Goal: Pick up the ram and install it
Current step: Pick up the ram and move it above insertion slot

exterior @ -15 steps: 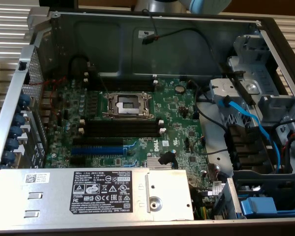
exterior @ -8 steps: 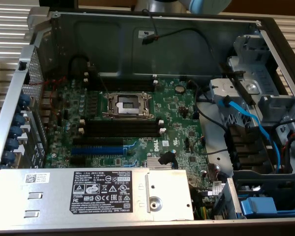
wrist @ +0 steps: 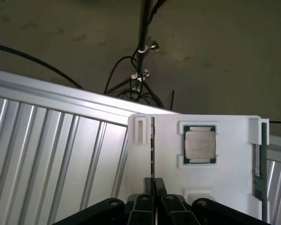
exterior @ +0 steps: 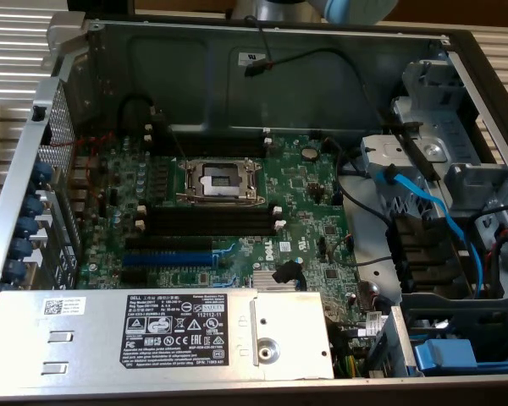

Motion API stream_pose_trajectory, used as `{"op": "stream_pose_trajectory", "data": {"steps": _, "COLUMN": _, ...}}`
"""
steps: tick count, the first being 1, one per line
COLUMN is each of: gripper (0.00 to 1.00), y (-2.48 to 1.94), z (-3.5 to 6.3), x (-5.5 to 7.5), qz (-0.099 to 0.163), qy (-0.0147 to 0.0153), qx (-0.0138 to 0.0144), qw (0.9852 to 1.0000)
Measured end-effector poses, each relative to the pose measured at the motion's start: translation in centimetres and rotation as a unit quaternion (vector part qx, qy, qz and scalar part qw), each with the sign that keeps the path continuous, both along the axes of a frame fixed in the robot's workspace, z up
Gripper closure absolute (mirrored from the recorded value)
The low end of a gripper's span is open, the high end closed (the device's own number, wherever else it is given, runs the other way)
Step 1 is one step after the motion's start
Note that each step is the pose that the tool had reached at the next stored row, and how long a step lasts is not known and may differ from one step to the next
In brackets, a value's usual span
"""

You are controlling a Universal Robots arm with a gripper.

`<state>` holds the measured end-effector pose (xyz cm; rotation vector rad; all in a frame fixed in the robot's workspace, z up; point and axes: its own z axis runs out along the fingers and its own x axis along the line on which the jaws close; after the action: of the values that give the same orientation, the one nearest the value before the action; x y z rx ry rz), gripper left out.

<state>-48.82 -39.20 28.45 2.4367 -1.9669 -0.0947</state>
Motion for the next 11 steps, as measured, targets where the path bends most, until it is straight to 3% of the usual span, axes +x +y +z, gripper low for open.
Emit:
{"op": "stream_pose_trajectory", "data": {"steps": 6, "gripper": 0.88, "y": 0.00, "z": 2.55, "x": 0.0, "qz": 0.000, "qy": 0.0012, "qx": -0.0009, "qw": 1.0000}}
{"op": "stream_pose_trajectory", "data": {"steps": 11, "gripper": 0.88, "y": 0.01, "z": 4.82, "x": 0.4, "qz": 0.000, "qy": 0.0014, "qx": -0.0045, "qw": 1.0000}}
